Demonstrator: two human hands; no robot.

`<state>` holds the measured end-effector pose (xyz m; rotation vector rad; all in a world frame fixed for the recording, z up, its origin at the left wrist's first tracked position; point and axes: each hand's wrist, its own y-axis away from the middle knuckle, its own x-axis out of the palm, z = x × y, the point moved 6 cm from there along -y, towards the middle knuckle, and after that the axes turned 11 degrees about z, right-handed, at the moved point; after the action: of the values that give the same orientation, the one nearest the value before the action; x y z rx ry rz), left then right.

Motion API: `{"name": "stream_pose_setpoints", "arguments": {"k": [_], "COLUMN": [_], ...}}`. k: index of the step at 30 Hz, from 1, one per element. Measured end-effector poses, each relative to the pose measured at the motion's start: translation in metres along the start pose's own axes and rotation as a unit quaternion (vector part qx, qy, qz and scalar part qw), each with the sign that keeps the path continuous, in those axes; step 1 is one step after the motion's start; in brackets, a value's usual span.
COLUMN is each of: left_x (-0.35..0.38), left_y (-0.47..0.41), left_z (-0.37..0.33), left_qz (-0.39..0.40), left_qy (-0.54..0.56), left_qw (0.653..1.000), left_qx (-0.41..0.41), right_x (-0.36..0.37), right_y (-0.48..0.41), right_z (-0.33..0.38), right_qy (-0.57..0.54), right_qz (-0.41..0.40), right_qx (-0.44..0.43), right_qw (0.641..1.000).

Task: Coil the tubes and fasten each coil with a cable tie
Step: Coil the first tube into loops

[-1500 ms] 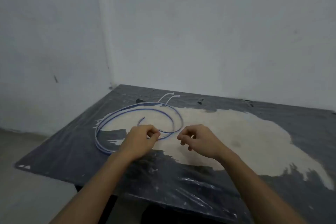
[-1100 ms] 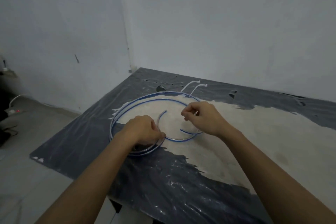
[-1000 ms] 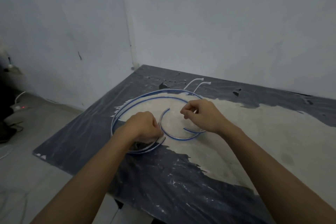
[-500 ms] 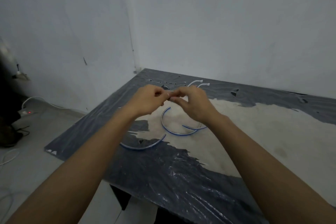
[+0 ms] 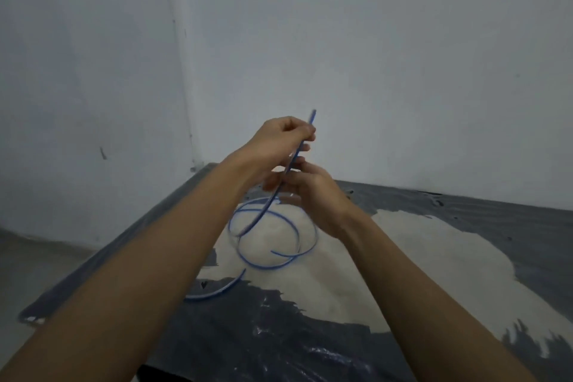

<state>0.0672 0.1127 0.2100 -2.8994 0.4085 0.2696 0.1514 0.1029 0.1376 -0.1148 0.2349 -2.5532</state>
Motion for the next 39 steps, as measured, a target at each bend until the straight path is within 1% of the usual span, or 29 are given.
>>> {"name": "stream_pose_setpoints", "arguments": {"k": [1, 2, 3, 4, 6, 7, 8, 9, 10, 11, 12, 13, 14, 15, 18, 20, 22, 23, 25, 27, 28, 30, 32, 33, 34, 36, 37, 39], "left_x": [-0.001, -0.006, -0.012, -0.019, -0.026, -0.027, -0.026, -0.022, -0.015, -0.007, -0.001, 0.005, 0.007, 0.005, -0.005, -0.013, -0.024, -0.030, -0.041, -0.040, -0.033, -0.010, 0.019, 0.031, 0.039, 0.044, 0.043, 0.031], "left_y": [-0.003, -0.007, -0.008, -0.006, -0.001, 0.000, 0.002, 0.002, 0.000, -0.002, -0.003, -0.004, -0.006, -0.006, -0.011, -0.016, -0.021, -0.022, -0.025, -0.025, -0.025, -0.030, -0.033, -0.034, -0.034, -0.036, -0.039, -0.046], "left_z": [-0.002, -0.002, -0.002, -0.002, 0.003, 0.006, 0.007, 0.007, 0.006, 0.005, 0.006, 0.007, 0.008, 0.006, 0.004, 0.005, 0.006, 0.007, 0.010, 0.014, 0.016, 0.021, 0.016, 0.012, 0.006, -0.003, -0.007, -0.013], "left_qz": [-0.018, -0.041, -0.070, -0.099, -0.143, -0.166, -0.186, -0.187, -0.158, -0.103, -0.040, 0.013, 0.037, 0.036, 0.005, -0.010, -0.057, -0.088, -0.142, -0.170, -0.167, -0.114, -0.027, 0.008, 0.027, 0.025, 0.013, -0.024], "left_qy": [-0.032, -0.076, -0.133, -0.206, -0.355, -0.425, -0.479, -0.507, -0.513, -0.486, -0.435, -0.377, -0.325, -0.295, -0.286, -0.247, -0.200, -0.178, -0.128, -0.075, -0.028, 0.112, 0.249, 0.292, 0.312, 0.315, 0.319, 0.355], "left_qw": [0.999, 0.996, 0.989, 0.974, 0.923, 0.889, 0.858, 0.841, 0.840, 0.860, 0.889, 0.918, 0.939, 0.950, 0.955, 0.967, 0.976, 0.979, 0.981, 0.982, 0.986, 0.987, 0.968, 0.957, 0.949, 0.947, 0.945, 0.929], "left_qx": [-0.001, -0.001, 0.000, -0.004, -0.027, -0.031, -0.013, 0.027, 0.074, 0.117, 0.137, 0.124, 0.108, 0.096, 0.078, 0.067, 0.056, 0.048, 0.032, 0.011, -0.002, -0.020, -0.015, 0.000, 0.021, 0.059, 0.076, 0.101], "right_x": [-0.001, -0.004, -0.011, -0.019, -0.036, -0.042, -0.045, -0.048, -0.049, -0.050, -0.052, -0.055, -0.058, -0.061, -0.075, -0.087, -0.097, -0.104, -0.120, -0.132, -0.136, -0.140, -0.141, -0.142, -0.142, -0.140, -0.139, -0.141], "right_y": [0.002, 0.004, 0.009, 0.013, 0.020, 0.022, 0.023, 0.024, 0.025, 0.025, 0.026, 0.026, 0.027, 0.029, 0.037, 0.042, 0.047, 0.050, 0.056, 0.060, 0.061, 0.060, 0.057, 0.055, 0.053, 0.054, 0.055, 0.061], "right_z": [0.003, 0.006, 0.008, 0.011, 0.017, 0.021, 0.025, 0.030, 0.035, 0.041, 0.045, 0.049, 0.053, 0.056, 0.060, 0.064, 0.068, 0.068, 0.068, 0.071, 0.073, 0.075, 0.070, 0.066, 0.062, 0.053, 0.048, 0.038], "right_qy": [-0.041, -0.059, -0.046, -0.006, 0.099, 0.146, 0.184, 0.212, 0.232, 0.242, 0.244, 0.250, 0.267, 0.297, 0.392, 0.421, 0.451, 0.460, 0.447, 0.416, 0.403, 0.368, 0.305, 0.279, 0.265, 0.261, 0.267, 0.276], "right_qz": [-0.013, -0.038, -0.071, -0.104, -0.140, -0.144, -0.144, -0.144, -0.145, -0.149, -0.155, -0.161, -0.164, -0.165, -0.185, -0.197, -0.196, -0.195, -0.197, -0.222, -0.242, -0.283, -0.314, -0.326, -0.332, -0.323, -0.308, -0.270], "right_qx": [-0.010, -0.015, -0.016, -0.013, 0.001, 0.006, 0.008, 0.006, 0.000, -0.009, -0.019, -0.029, -0.039, -0.046, -0.050, -0.041, -0.019, -0.004, 0.015, 0.003, -0.017, -0.057, -0.075, -0.076, -0.071, -0.043, -0.027, -0.010], "right_qw": [0.999, 0.997, 0.996, 0.994, 0.985, 0.979, 0.972, 0.967, 0.962, 0.959, 0.957, 0.954, 0.949, 0.939, 0.900, 0.885, 0.871, 0.866, 0.872, 0.882, 0.882, 0.884, 0.896, 0.900, 0.903, 0.909, 0.913, 0.923]}}
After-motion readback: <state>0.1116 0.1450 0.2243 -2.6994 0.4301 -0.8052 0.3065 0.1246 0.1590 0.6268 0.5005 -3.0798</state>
